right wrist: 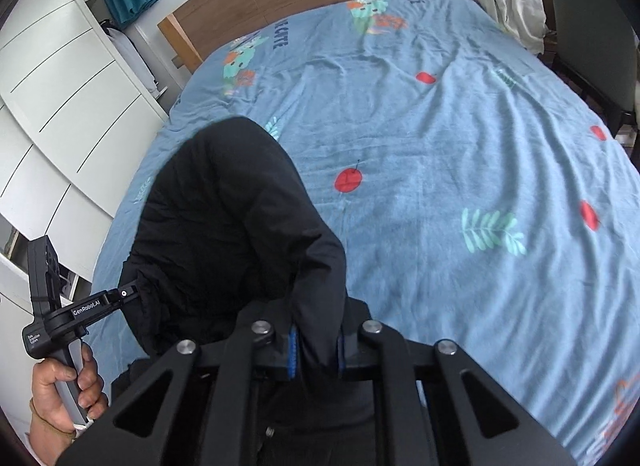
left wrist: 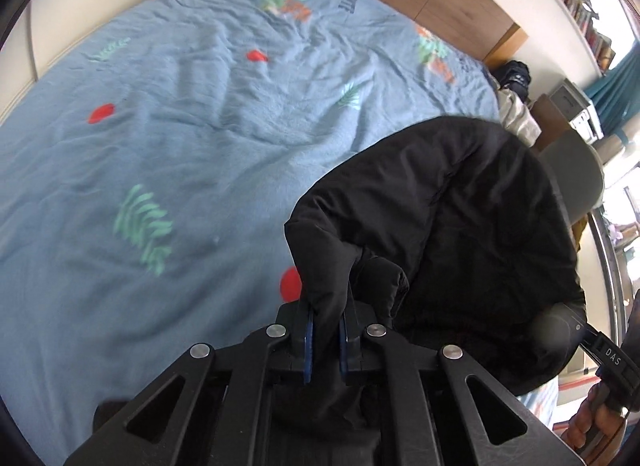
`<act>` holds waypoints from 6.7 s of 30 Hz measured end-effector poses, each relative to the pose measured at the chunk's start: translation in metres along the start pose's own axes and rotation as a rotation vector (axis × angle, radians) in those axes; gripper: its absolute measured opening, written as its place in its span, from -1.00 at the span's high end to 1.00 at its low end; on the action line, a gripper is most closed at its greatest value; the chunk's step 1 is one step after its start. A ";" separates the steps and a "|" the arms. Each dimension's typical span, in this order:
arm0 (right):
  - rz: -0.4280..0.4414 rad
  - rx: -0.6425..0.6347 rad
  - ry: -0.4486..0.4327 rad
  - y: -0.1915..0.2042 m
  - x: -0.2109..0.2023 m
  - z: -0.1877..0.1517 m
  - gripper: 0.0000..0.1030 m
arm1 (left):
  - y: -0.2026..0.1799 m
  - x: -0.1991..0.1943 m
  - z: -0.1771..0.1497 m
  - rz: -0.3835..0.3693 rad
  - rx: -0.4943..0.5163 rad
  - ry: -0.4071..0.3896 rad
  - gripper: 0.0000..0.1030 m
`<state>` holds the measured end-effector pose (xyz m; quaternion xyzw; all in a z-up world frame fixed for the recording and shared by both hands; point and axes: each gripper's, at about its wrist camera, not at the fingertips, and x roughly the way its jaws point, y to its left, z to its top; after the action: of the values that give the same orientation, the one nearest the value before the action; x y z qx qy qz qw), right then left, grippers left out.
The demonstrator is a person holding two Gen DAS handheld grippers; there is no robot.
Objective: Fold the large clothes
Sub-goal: 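Grasp the jacket hem with both grippers and lift it, then fold the hem up toward the collar with both grippers, then open both grippers and withdraw from the folded jacket, then grasp the side edge of the black jacket with both grippers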
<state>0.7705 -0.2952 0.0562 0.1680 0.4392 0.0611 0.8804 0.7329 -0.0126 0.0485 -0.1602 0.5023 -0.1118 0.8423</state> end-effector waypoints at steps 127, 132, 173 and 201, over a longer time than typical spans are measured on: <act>-0.202 0.051 -0.178 -0.080 -0.400 -0.512 -0.43 | 0.054 -0.355 -0.495 0.439 0.304 -0.344 -0.32; -0.207 0.070 -0.192 -0.090 -0.413 -0.525 -0.43 | 0.060 -0.363 -0.503 0.445 0.292 -0.350 -0.32; -0.022 0.251 0.023 -0.152 -0.345 -0.603 -0.58 | 0.253 -0.286 -0.563 0.085 -0.178 0.036 -0.57; 0.154 0.313 0.142 -0.144 -0.300 -0.628 -0.44 | 0.248 -0.271 -0.594 -0.185 -0.243 0.109 -0.14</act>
<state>0.0843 -0.3542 -0.1185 0.3314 0.4903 0.0710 0.8029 0.0881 0.2175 -0.0910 -0.3003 0.5403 -0.1358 0.7742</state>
